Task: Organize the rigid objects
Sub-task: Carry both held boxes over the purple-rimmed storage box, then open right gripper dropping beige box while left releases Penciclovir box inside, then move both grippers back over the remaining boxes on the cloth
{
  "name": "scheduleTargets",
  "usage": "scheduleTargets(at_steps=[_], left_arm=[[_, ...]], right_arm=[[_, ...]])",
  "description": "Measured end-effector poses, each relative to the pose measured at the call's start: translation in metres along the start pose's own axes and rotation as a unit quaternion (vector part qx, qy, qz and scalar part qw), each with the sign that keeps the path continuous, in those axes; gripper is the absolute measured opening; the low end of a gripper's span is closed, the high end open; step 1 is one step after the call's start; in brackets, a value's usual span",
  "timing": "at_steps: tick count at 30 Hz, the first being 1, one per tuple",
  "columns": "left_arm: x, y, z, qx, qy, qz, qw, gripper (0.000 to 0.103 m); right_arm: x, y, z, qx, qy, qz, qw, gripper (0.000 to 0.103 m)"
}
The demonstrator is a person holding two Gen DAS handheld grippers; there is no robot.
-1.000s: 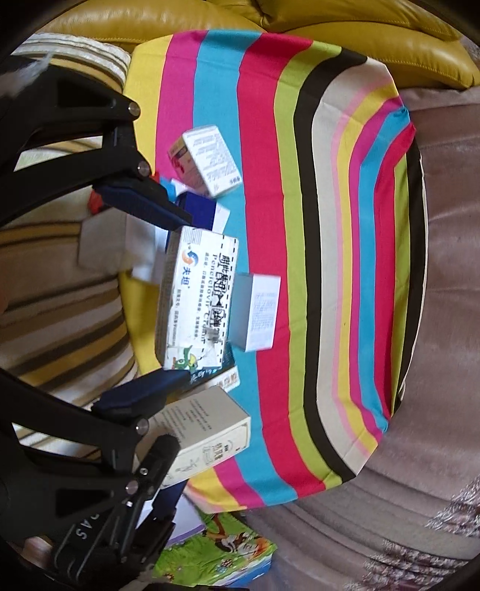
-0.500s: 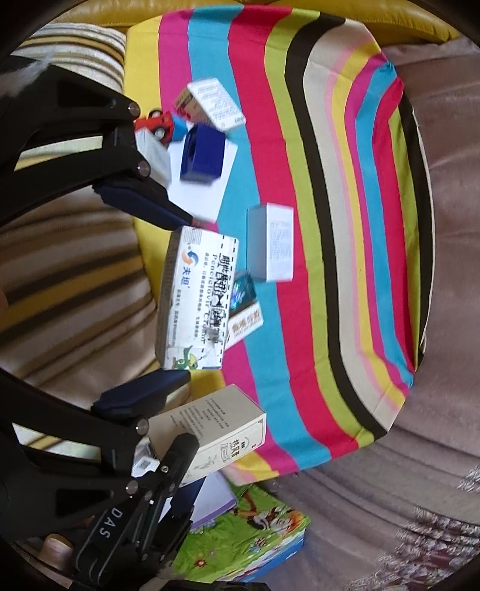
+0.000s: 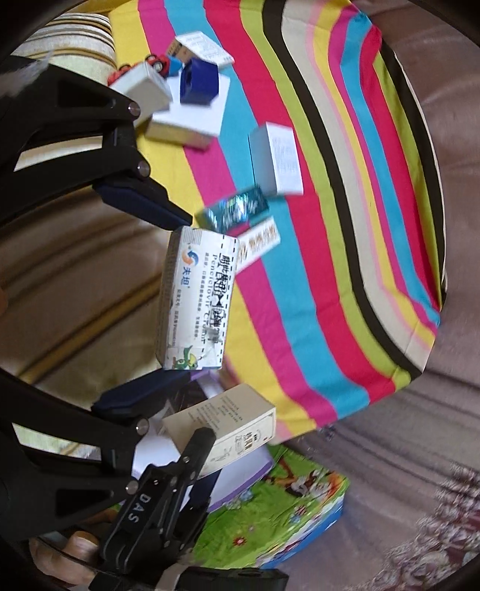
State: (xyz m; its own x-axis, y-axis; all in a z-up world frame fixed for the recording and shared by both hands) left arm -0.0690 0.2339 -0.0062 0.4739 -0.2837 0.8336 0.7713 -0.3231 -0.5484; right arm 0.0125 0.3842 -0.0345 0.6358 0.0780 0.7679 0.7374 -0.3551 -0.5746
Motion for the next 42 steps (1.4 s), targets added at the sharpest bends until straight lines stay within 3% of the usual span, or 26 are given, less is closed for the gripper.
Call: scheduleTargets(at_steps=[16, 24, 26, 34, 42], left_arm=[[-0.012, 0.001, 0.076, -0.071, 0.062, -0.034, 0.9950, 0.078], [-0.008, 0.004, 0.105, -0.108, 0.145, -0.042, 0.9826, 0.080], [-0.009, 0.006, 0.108, -0.111, 0.156, -0.050, 0.9802, 0.085], [-0.013, 0.004, 0.095, -0.069, 0.154, -0.058, 0.9839, 0.086], [-0.006, 0.002, 0.065, -0.030, 0.131, -0.038, 0.9902, 0.086]], right_arm=[[0.042, -0.006, 0.054, -0.017, 0.090, 0.032, 0.995, 0.052], [0.053, -0.006, 0.070, -0.037, 0.117, 0.040, 0.992, 0.053], [0.053, -0.005, 0.072, -0.040, 0.118, 0.038, 0.992, 0.053], [0.053, -0.006, 0.066, -0.042, 0.099, 0.036, 0.994, 0.060], [0.046, -0.005, 0.051, -0.027, 0.084, 0.025, 0.996, 0.062]])
Point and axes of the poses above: each gripper's, at about its wrist camera, not at the fingertips, and x roughly against the way its jaws point, z to its right, y to its underside, the point moved 4 cm from there along -x, roughly the way its jaws point, and after that the axes turned 9 degrees about -y, right-handed, at the moved point
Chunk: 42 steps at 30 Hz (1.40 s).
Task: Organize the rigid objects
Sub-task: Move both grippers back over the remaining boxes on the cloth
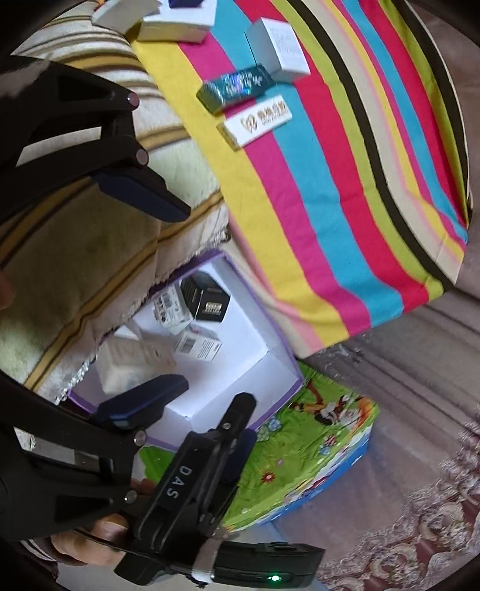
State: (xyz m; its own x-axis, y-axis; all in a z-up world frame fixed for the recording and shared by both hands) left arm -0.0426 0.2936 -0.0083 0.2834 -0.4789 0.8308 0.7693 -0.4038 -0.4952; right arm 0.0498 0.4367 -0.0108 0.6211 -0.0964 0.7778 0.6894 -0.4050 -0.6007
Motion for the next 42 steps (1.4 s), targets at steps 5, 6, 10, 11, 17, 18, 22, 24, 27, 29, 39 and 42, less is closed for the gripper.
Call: scheduleTargets(at_steps=[5, 6, 10, 11, 17, 18, 22, 24, 27, 29, 39, 42], left_arm=[[0.008, 0.001, -0.016, 0.021, -0.013, 0.011, 0.9996, 0.086], [0.010, 0.001, -0.020, 0.026, -0.016, 0.014, 0.9994, 0.086], [0.017, 0.004, -0.033, 0.042, -0.025, 0.024, 0.9985, 0.086], [0.020, 0.004, -0.037, 0.046, -0.028, 0.027, 0.9982, 0.086], [0.033, 0.010, -0.059, 0.074, -0.037, 0.040, 0.9958, 0.086], [0.036, 0.011, -0.064, 0.080, -0.038, 0.043, 0.9952, 0.086], [0.045, 0.018, -0.083, 0.104, -0.041, 0.050, 0.9925, 0.086], [0.052, 0.023, -0.096, 0.119, -0.043, 0.054, 0.9905, 0.086], [0.061, 0.029, -0.113, 0.142, -0.047, 0.061, 0.9869, 0.086], [0.069, 0.035, -0.127, 0.158, -0.051, 0.067, 0.9839, 0.086], [0.100, 0.062, -0.191, 0.237, -0.073, 0.091, 0.9644, 0.086], [0.110, 0.070, -0.211, 0.261, -0.078, 0.098, 0.9572, 0.086]], right_arm=[[-0.001, 0.000, -0.015, 0.012, -0.010, -0.004, 1.000, 0.062], [-0.001, 0.000, -0.019, 0.016, -0.012, -0.005, 1.000, 0.062], [-0.002, 0.002, -0.041, 0.036, -0.025, -0.009, 0.999, 0.064], [-0.003, 0.002, -0.046, 0.041, -0.027, -0.011, 0.999, 0.065], [-0.008, 0.007, -0.069, 0.060, -0.045, -0.022, 0.997, 0.065], [-0.008, 0.008, -0.072, 0.062, -0.048, -0.024, 0.997, 0.065], [-0.012, 0.011, -0.086, 0.071, -0.058, -0.030, 0.995, 0.065], [-0.015, 0.013, -0.092, 0.074, -0.066, -0.035, 0.994, 0.065], [-0.018, 0.016, -0.099, 0.075, -0.076, -0.040, 0.993, 0.065], [-0.020, 0.016, -0.105, 0.075, -0.085, -0.044, 0.993, 0.065], [-0.033, 0.016, -0.147, 0.113, -0.110, -0.060, 0.986, 0.065], [-0.034, 0.015, -0.159, 0.120, -0.118, -0.061, 0.984, 0.065]])
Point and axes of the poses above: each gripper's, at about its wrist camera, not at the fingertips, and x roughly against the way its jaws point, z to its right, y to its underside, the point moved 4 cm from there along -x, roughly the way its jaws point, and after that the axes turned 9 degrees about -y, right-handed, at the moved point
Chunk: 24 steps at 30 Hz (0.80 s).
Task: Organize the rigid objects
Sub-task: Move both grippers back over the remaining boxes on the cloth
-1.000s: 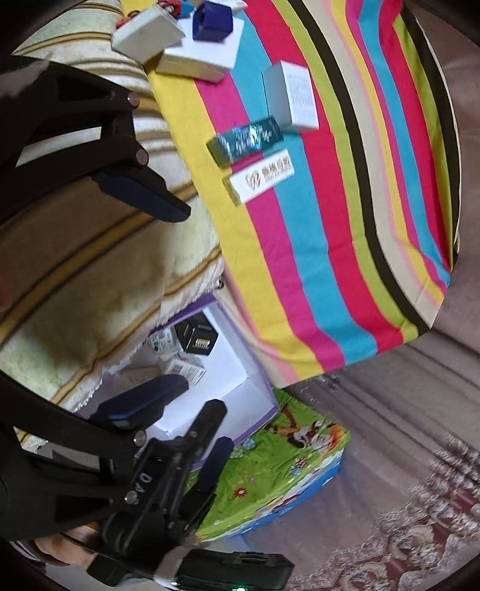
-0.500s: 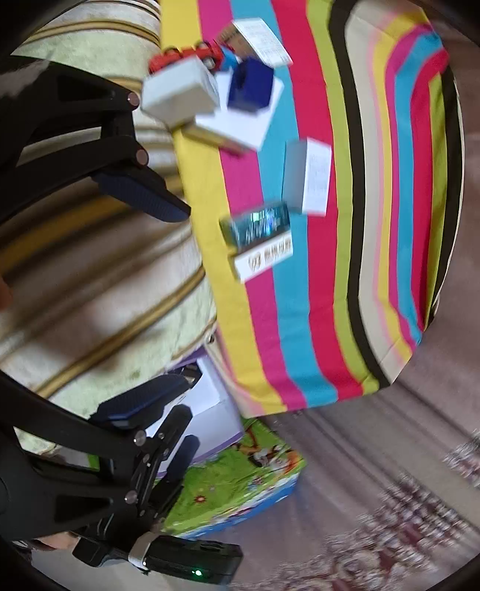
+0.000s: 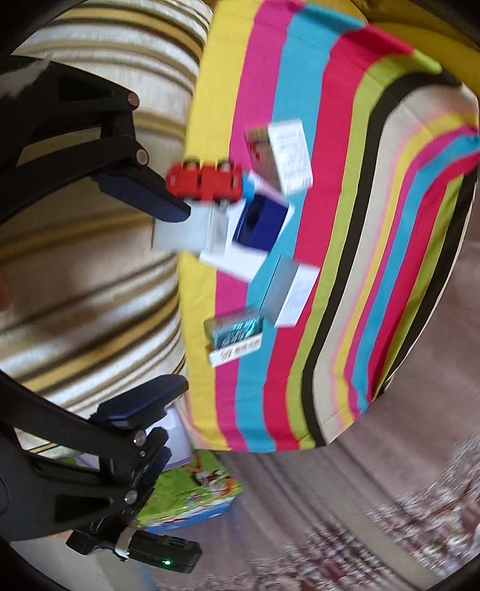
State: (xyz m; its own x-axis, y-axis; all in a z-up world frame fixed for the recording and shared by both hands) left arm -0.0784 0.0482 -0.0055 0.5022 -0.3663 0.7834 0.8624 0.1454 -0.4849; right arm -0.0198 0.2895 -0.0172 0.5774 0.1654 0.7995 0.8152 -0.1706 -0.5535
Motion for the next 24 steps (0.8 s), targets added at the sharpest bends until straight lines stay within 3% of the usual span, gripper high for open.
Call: scheduleTargets(at_steps=[7, 18, 24], left_arm=[[0.001, -0.012, -0.040, 0.043, -0.015, 0.000, 0.9990, 0.086], [-0.026, -0.024, -0.078, 0.100, -0.019, -0.057, 0.9932, 0.086], [-0.047, -0.028, -0.083, 0.107, -0.013, -0.094, 0.9897, 0.086]], right_arm=[[-0.018, -0.006, -0.042, 0.039, -0.027, -0.019, 0.999, 0.065], [-0.040, -0.005, -0.097, 0.074, -0.069, -0.047, 0.994, 0.065], [-0.051, -0.004, -0.118, 0.092, -0.087, -0.060, 0.990, 0.065]])
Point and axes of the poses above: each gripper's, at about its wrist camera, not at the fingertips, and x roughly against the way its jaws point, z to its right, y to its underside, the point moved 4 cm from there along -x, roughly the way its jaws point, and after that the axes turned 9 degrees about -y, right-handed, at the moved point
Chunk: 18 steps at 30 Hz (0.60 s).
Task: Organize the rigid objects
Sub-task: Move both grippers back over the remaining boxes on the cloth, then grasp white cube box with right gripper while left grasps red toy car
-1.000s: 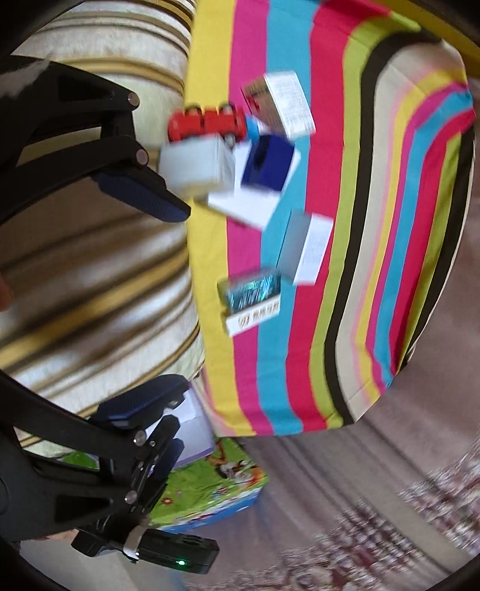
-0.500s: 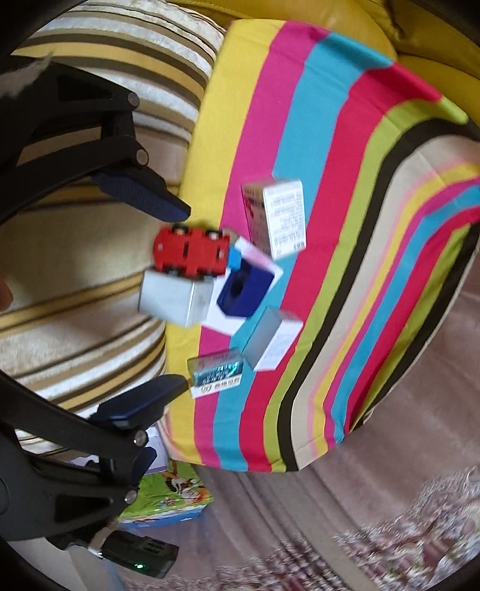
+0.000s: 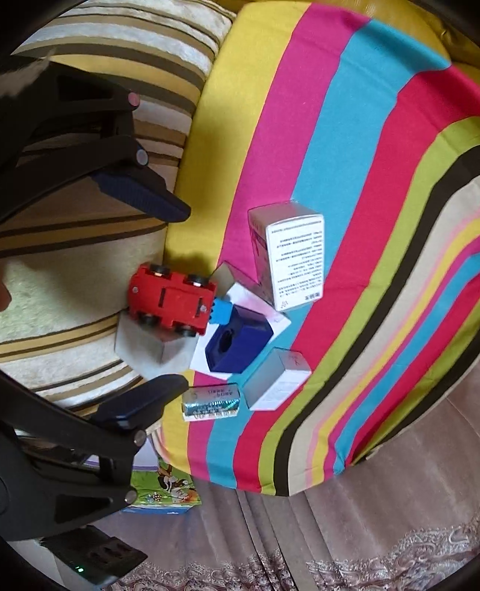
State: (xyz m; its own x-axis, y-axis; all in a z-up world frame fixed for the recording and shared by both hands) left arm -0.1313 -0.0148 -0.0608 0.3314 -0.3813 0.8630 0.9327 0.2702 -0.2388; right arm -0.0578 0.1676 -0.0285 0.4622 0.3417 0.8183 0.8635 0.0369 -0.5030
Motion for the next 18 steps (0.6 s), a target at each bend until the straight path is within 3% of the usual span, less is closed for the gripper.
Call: scheduleTargets(at_steps=[10, 18], left_arm=[[-0.016, -0.005, -0.002, -0.005, 0.013, -0.031, 0.9994, 0.080], [-0.021, -0.005, -0.008, 0.009, 0.034, -0.047, 0.9983, 0.062]], right_arm=[[-0.020, -0.004, -0.022, 0.019, -0.034, -0.019, 0.999, 0.065], [-0.030, -0.005, -0.030, 0.030, -0.056, -0.036, 0.997, 0.065]])
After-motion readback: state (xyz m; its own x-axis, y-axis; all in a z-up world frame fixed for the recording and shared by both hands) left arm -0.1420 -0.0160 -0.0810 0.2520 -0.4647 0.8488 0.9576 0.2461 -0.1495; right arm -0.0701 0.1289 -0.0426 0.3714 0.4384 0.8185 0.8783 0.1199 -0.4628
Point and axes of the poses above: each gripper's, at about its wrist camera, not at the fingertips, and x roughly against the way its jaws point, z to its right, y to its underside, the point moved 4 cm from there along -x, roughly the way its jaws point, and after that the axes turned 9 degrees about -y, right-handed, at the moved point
